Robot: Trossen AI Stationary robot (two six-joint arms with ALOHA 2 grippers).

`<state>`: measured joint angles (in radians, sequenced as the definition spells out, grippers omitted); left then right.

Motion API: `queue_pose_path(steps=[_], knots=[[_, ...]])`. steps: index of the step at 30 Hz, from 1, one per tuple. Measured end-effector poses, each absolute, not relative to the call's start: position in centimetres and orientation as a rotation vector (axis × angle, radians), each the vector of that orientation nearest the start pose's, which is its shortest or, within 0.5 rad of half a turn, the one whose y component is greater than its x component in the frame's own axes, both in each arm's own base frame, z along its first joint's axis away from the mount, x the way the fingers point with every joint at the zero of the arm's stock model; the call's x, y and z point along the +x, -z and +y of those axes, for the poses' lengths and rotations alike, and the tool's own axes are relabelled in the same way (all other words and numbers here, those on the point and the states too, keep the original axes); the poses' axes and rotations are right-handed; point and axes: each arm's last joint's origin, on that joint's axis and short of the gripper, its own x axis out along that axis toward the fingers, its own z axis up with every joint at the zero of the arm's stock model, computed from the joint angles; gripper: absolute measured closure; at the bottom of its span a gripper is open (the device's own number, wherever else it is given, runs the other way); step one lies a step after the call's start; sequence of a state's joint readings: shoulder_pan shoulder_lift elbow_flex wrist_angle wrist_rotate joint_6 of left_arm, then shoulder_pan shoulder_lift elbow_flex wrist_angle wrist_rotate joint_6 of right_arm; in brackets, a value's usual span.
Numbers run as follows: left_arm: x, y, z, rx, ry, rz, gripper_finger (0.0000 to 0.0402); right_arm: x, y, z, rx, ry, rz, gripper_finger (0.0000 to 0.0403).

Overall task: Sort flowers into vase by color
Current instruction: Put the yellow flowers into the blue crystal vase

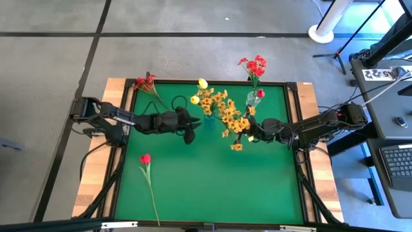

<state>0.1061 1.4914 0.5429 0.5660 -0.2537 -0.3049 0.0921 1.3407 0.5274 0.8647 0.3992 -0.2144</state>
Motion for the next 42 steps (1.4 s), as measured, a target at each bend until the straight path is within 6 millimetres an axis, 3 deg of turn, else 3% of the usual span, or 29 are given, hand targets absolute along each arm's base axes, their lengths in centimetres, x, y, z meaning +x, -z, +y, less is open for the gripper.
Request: queue_pose_path(steps=[7, 17, 31, 42], knots=[[26.9, -15.8, 4.1, -0.267, -0.352, 0.330, 0.0228, 26.6, -22.9, 1.3, -0.195, 0.311, -0.018, 0.0398], [27.7, -16.4, 5.1, -0.237, -0.374, 0.297, 0.0140, 26.6, -22.9, 1.3, -0.188, 0.311, -0.020, 0.0399], [31.4, -14.6, 7.1, -0.163, -0.461, 0.367, 0.0134, 26.6, -22.9, 1.3, -0.179, 0.311, -0.015, 0.0399], [32.4, -14.9, 6.5, -0.092, -0.499, 0.361, 0.0134, 26.6, -22.9, 1.3, -0.172, 0.310, -0.017, 0.0399]])
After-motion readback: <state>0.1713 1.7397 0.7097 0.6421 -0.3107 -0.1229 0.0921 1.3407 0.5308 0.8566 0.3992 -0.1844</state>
